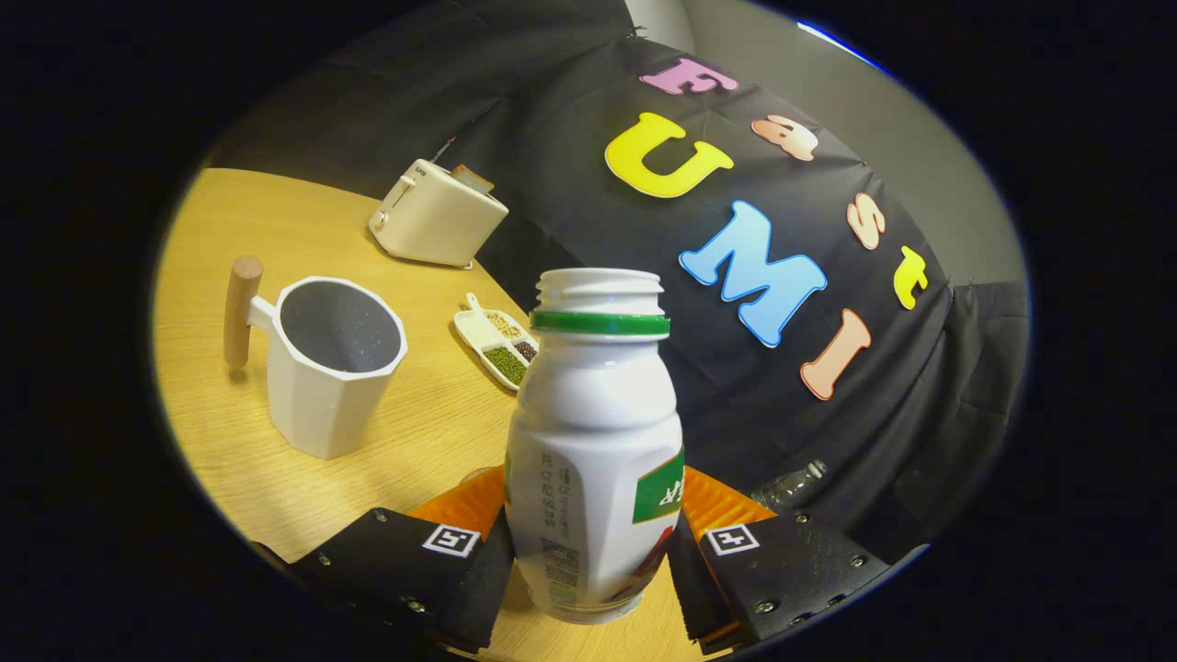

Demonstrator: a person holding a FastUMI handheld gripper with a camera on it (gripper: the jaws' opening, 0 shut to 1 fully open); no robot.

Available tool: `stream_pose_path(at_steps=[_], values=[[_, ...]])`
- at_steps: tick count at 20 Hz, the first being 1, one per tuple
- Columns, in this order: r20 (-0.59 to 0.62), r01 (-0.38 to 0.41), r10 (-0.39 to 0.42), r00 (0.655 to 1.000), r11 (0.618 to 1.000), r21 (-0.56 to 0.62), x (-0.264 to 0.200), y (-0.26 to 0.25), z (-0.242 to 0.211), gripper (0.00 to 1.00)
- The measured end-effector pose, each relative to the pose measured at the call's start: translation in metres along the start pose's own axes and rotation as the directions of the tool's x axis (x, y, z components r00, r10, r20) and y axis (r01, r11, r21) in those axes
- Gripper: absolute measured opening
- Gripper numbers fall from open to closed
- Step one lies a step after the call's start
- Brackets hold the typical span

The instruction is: Take the bottle from table, then pour the juice into the cup, finally place the bottle on the coaster

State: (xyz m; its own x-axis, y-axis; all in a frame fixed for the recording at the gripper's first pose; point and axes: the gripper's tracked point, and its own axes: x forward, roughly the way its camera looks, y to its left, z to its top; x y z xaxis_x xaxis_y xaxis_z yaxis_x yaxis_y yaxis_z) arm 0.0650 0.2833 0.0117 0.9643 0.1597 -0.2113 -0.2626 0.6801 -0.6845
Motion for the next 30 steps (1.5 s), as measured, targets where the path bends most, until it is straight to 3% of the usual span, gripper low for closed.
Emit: stream_pose_path(at_steps=[12,22,30], values=[[-0.027,0.005,-0.011,1.0,0.976,-0.216,0.006,0.006,0.002,0.75],[-0.025,0.023,-0.032,0.999,0.952,-0.306,0.007,0.005,0.004,0.74],[0.019,0.066,-0.064,0.998,0.905,-0.42,0.006,0.004,0.02,0.74]])
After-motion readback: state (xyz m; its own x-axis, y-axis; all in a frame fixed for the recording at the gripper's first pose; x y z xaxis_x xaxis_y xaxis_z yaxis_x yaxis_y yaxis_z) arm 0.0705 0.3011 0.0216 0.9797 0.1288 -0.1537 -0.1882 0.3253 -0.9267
